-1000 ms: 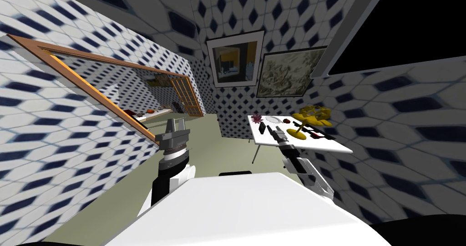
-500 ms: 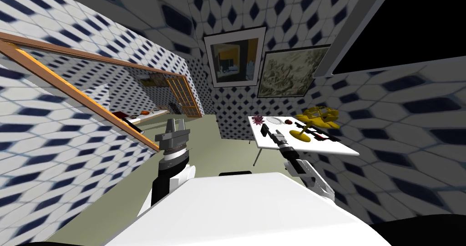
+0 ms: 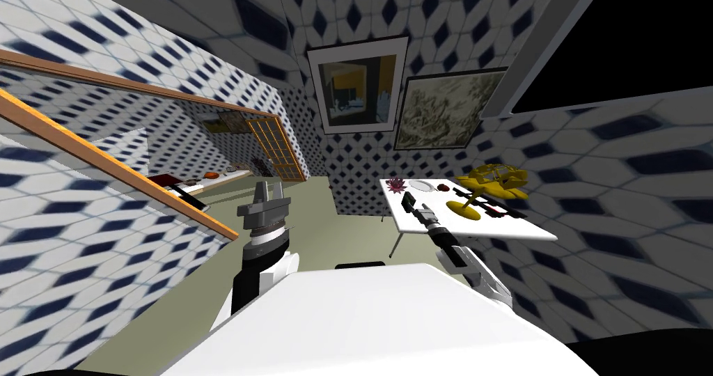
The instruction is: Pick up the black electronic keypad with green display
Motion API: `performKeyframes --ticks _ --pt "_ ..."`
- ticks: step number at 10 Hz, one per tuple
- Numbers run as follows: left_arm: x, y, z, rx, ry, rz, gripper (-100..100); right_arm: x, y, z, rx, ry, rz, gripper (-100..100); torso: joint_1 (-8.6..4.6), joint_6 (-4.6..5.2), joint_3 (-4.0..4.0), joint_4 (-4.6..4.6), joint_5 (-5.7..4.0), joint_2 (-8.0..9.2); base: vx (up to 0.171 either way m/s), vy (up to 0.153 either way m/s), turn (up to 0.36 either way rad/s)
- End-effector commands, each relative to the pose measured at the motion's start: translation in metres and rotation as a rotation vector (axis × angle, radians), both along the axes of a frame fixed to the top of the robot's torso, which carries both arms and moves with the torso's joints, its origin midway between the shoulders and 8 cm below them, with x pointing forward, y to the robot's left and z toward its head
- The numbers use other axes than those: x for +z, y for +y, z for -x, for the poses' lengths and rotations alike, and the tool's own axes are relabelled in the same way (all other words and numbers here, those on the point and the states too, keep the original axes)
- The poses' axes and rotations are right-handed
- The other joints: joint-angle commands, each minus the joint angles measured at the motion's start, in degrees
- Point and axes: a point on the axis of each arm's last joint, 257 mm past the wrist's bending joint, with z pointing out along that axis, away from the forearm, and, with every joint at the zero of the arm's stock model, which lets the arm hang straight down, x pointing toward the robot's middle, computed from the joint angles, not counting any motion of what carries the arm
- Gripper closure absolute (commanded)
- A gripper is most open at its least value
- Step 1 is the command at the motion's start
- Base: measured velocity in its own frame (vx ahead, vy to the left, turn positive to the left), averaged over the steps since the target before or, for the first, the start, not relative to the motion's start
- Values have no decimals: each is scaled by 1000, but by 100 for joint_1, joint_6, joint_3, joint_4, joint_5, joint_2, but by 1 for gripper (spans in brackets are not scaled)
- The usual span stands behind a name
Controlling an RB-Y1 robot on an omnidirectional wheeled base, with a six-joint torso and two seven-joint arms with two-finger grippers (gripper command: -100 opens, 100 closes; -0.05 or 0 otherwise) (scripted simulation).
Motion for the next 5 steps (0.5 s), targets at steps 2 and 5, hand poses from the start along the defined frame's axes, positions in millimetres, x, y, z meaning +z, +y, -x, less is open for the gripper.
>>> performKeyframes --ticks 2,5 --pt "0 0 0 0 0 0 0 -31 -10 6 -14 83 45 -100 3 1 -3 -1 1 -7 133 74 -74" --pt "0 0 0 0 0 0 0 -42 -16 9 -19 111 62 -100 -11 0 3 1 -1 6 76 28 -36"
